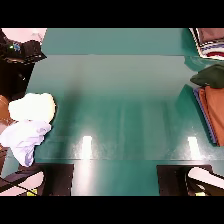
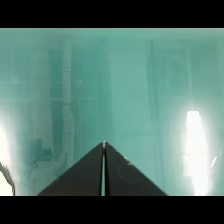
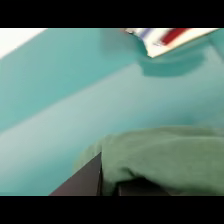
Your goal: Fold the shirts.
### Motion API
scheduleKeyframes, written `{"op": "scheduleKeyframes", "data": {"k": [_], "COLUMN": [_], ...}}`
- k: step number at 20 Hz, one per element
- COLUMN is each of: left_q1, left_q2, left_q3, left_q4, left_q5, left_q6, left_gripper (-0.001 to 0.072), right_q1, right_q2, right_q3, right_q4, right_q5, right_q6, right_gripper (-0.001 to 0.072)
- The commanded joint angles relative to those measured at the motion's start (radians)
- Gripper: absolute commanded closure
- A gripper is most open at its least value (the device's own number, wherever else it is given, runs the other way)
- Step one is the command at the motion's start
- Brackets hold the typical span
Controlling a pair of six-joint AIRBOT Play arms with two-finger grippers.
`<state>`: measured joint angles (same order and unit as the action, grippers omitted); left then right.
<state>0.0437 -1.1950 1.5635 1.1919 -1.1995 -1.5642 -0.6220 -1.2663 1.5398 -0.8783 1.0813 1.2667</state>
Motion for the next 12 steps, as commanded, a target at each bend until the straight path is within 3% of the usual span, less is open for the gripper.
{"op": "scheduleKeyframes", "data": {"k": [1,6,12], "left_q1": [0.0,0.0,0.0], "left_q2": [-0.001,-0.001,-0.001], "left_q3": [0.0,0.0,0.0], "left_q4": [0.0,0.0,0.0], "left_q5": [-0.006,-0.006,-0.006], "left_q6": [0.002,0.029,0.055], "left_gripper": [0.0683,0.0683,0.0683], "right_q1": [-0.059,-0.101,-0.101], "right_q2": [0.042,0.089,0.111], "right_q3": [0.011,0.01,0.01], "right_q4": [-0.141,-0.317,-0.522], "right_q5": [0.141,0.247,0.346], "right_q6": [-0.023,-0.016,0.095], "right_gripper": [0.0693,0.0693,0.0691]}}
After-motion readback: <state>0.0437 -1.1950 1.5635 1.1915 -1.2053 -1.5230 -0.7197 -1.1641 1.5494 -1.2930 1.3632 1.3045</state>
